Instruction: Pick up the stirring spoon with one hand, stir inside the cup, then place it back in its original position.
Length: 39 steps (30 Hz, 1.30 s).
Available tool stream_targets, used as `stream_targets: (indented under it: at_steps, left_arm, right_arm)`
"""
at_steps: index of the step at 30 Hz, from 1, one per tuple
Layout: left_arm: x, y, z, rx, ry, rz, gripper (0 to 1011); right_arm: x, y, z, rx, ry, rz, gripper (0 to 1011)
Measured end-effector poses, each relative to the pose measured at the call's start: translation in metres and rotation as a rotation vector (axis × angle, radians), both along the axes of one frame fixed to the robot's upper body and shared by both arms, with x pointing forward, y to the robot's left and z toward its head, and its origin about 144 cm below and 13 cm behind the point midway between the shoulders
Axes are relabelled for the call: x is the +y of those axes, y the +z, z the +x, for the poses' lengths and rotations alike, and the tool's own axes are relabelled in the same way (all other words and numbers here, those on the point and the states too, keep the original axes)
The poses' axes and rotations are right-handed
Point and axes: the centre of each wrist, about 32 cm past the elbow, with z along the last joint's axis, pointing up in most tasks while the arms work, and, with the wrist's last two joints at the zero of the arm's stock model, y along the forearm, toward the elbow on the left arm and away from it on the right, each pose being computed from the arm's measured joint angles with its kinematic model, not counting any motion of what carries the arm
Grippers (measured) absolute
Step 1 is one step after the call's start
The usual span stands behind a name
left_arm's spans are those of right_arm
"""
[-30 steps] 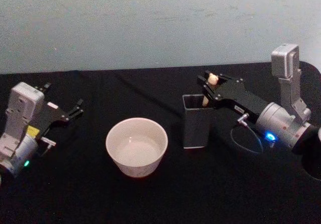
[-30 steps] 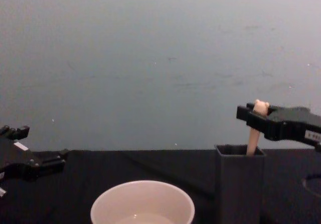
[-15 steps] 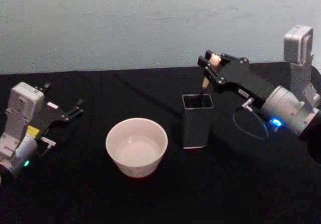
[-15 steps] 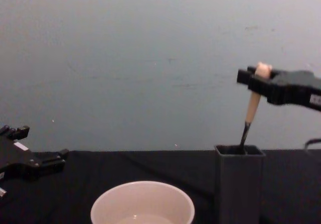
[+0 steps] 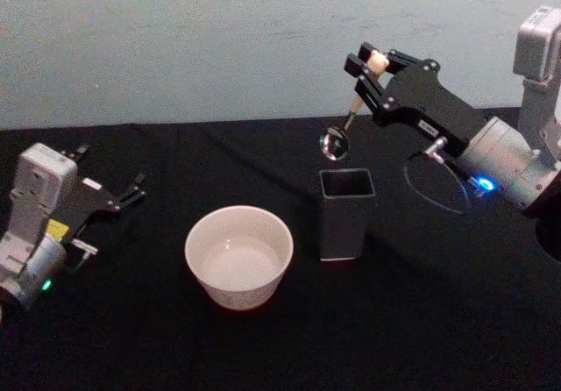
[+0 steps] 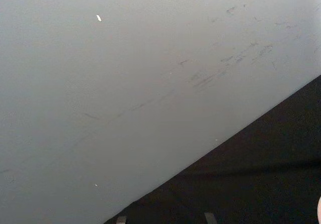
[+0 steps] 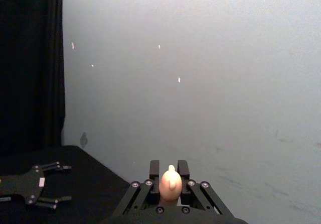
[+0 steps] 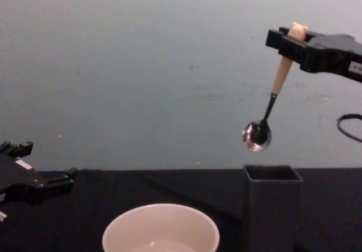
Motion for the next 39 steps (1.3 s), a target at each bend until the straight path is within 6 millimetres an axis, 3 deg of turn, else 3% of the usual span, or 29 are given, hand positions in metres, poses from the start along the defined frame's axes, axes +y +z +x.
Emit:
stream_targets:
  at_steps: [6, 17, 30, 39]
  left_arm:
    - [0.000, 0.000, 0.000, 0.000, 0.000, 0.000, 1001]
    - [0.000, 0.000, 0.000, 0.000, 0.000, 0.000, 1001]
    - [0.000, 0.000, 0.000, 0.000, 0.000, 0.000, 1001]
    - [0.000, 0.000, 0.000, 0.000, 0.000, 0.000, 1001]
  right_arm:
    - [0.009, 0.000, 0.006, -0.001, 0.018, 0.009, 212]
    - [0.043, -0.013, 0.020, 0.032, 0.107, 0.014, 212]
    - [0.068, -0.030, 0.015, 0.056, 0.216, -0.020, 212]
    - [0.078, -0.054, 0.012, 0.076, 0.250, -0.058, 212]
